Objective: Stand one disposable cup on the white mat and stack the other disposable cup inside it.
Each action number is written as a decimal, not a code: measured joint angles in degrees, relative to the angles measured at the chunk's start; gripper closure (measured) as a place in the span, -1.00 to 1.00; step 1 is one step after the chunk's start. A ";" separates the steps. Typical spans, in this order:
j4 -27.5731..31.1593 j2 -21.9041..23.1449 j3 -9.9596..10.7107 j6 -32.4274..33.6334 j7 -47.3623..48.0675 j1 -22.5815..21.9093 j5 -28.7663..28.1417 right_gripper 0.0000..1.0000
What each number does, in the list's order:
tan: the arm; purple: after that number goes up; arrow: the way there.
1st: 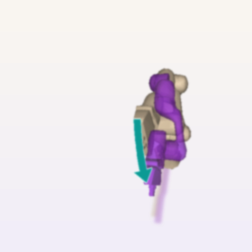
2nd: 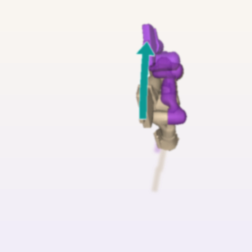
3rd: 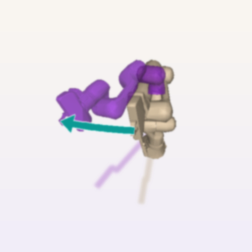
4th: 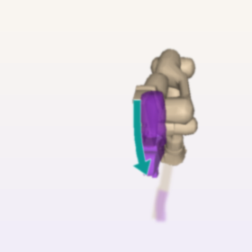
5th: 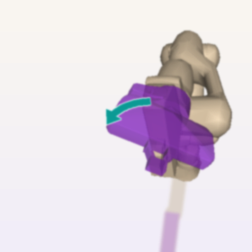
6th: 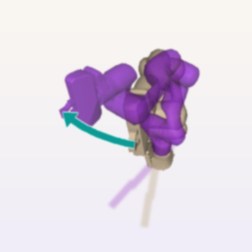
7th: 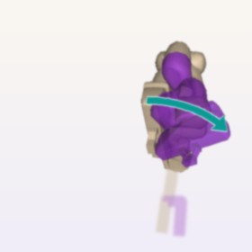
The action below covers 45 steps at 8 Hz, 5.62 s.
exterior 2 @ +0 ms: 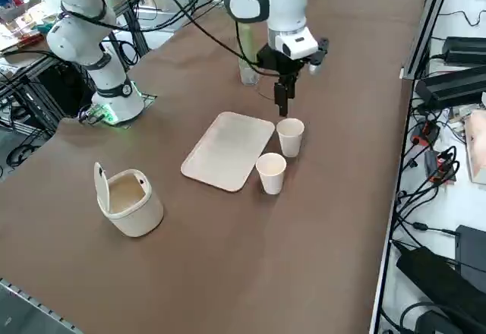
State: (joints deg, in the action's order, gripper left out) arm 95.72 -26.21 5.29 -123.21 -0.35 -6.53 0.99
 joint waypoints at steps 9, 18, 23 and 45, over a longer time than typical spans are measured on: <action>-6.70 -9.79 0.01 -0.07 0.18 0.00 -0.05 0.35; -2.09 4.50 1.30 13.88 0.31 0.69 -0.04 0.96; 21.64 17.03 1.54 3.80 0.30 1.08 3.64 0.96; -2.22 -1.75 1.76 4.15 -0.03 6.83 6.58 -0.77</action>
State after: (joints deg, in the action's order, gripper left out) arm 93.50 -27.96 7.05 -119.06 -0.39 0.30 7.56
